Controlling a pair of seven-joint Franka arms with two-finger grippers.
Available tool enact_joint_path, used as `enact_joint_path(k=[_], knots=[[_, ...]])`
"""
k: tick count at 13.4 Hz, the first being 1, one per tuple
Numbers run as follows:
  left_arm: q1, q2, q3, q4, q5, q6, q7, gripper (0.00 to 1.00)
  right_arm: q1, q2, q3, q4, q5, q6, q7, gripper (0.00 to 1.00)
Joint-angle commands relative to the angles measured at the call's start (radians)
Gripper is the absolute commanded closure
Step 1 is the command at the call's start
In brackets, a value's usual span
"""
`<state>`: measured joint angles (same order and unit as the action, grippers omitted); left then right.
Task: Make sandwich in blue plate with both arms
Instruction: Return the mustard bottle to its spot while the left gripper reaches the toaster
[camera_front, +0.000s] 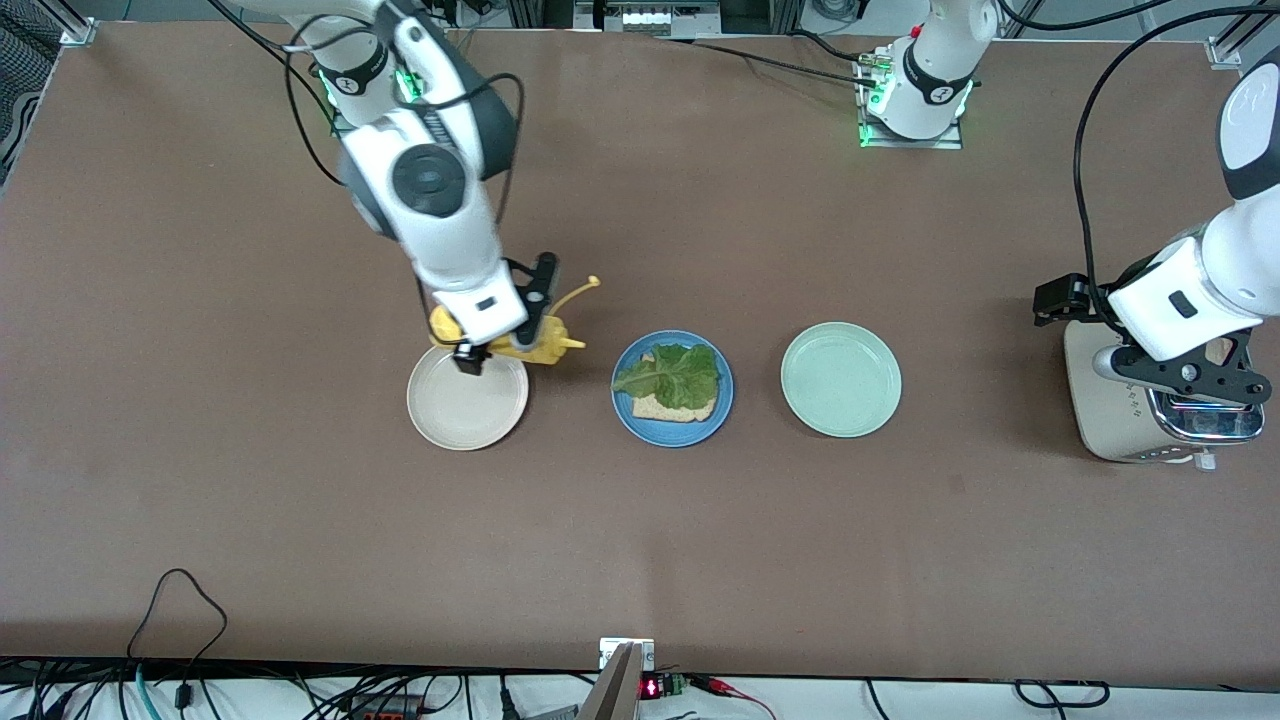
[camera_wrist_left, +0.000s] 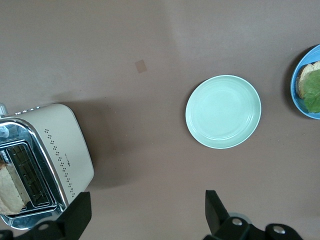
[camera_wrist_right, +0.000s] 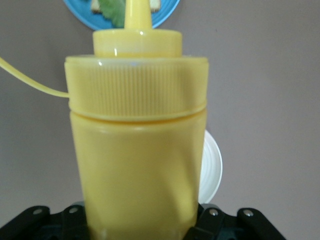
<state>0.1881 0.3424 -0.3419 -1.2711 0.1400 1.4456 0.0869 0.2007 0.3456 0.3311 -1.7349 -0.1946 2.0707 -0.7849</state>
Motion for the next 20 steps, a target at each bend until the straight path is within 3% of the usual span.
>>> enact_joint_path(k=[1,8,10,16,20], knots=[[0.004,0.014,-0.003,0.033,-0.016,-0.017,-0.004,0.00,-0.150,-0.094,0.035,-0.044,0.142,-0.058,-0.228,1.00],[0.004,0.014,-0.002,0.033,-0.016,-0.017,-0.004,0.00,-0.510,-0.126,0.028,-0.043,0.596,-0.184,-0.943,1.00],[0.005,0.014,-0.002,0.033,-0.014,-0.019,-0.004,0.00,-0.605,-0.099,0.028,-0.045,0.673,-0.219,-1.115,1.00],[0.025,0.014,-0.003,0.033,-0.016,-0.019,-0.003,0.00,-0.884,0.110,0.026,-0.034,0.888,-0.435,-1.555,1.00],[0.027,0.014,-0.002,0.033,-0.016,-0.022,-0.003,0.00,-0.968,0.323,0.026,0.030,0.928,-0.532,-1.709,1.00]])
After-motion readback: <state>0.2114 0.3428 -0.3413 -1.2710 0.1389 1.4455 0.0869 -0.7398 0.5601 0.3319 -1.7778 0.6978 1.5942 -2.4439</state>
